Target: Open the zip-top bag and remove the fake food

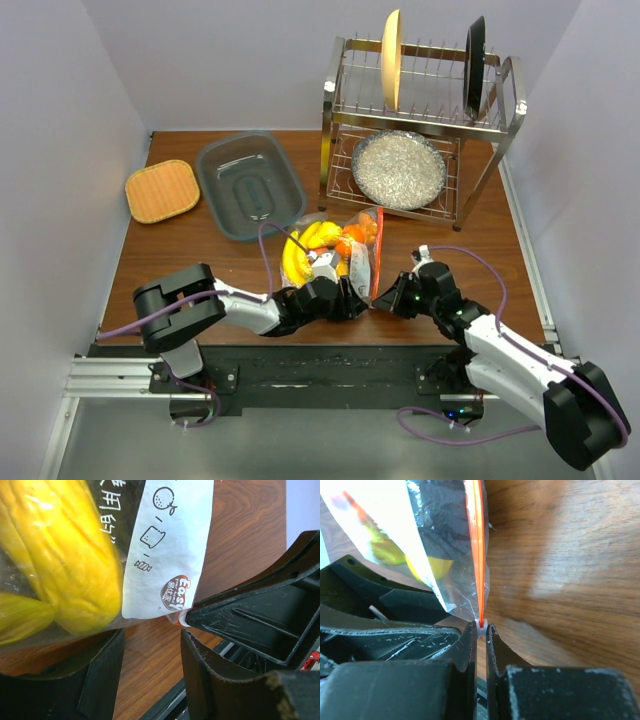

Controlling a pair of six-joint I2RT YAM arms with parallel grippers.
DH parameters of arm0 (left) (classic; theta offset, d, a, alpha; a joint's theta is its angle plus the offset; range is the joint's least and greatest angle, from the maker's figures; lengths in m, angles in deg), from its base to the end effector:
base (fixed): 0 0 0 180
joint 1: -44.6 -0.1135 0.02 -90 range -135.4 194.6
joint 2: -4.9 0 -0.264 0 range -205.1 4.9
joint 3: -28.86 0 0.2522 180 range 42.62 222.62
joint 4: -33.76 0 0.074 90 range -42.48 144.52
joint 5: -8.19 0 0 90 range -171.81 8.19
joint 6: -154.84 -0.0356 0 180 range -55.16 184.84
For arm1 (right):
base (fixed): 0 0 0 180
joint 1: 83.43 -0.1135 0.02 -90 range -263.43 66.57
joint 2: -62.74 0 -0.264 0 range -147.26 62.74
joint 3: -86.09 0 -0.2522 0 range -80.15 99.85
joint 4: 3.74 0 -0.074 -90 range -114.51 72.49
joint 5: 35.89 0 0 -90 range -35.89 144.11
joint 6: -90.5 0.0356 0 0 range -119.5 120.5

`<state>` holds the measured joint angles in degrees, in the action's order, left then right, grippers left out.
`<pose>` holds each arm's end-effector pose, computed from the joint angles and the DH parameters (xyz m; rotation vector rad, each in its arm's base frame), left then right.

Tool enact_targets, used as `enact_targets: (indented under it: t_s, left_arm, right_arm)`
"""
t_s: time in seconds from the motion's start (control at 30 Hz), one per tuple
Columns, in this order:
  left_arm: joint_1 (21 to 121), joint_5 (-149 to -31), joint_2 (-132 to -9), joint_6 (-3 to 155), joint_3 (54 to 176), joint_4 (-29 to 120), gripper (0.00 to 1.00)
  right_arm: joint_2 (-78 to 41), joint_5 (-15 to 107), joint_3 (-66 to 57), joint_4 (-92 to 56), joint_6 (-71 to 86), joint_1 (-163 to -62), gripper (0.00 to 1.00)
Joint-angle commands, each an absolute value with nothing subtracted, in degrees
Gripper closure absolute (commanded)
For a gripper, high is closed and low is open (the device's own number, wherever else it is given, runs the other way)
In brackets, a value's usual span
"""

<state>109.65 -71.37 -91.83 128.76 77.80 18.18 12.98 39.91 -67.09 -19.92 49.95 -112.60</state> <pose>0.1377 -0.2807 0.1308 -0.0949 2.3398 -1.0729 0.1406 0.0885 0.1483 0.2859 2.4158 0.9659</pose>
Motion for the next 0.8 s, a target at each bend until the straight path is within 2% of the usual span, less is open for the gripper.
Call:
enact_targets:
  t_s: [0.0, 0.3, 0.77]
  left_arm:
    - [109.99, -69.42, -91.43, 130.23, 76.55, 11.14, 0.47]
    - [109.90, -67.66, -91.86, 134.01, 75.49, 3.32, 0.47]
    - [113.59, -65.03, -92.13, 144.73, 72.85, 3.49, 0.49]
  right_arm:
    - [16.33, 40.66, -65.12, -22.95, 49.72, -112.43, 1.00]
    - [20.99, 38.73, -66.70, -26.65, 51.83, -112.35, 1.00]
    - [29.51, 36.27, -67.14, -31.74, 55.52, -112.35, 1.00]
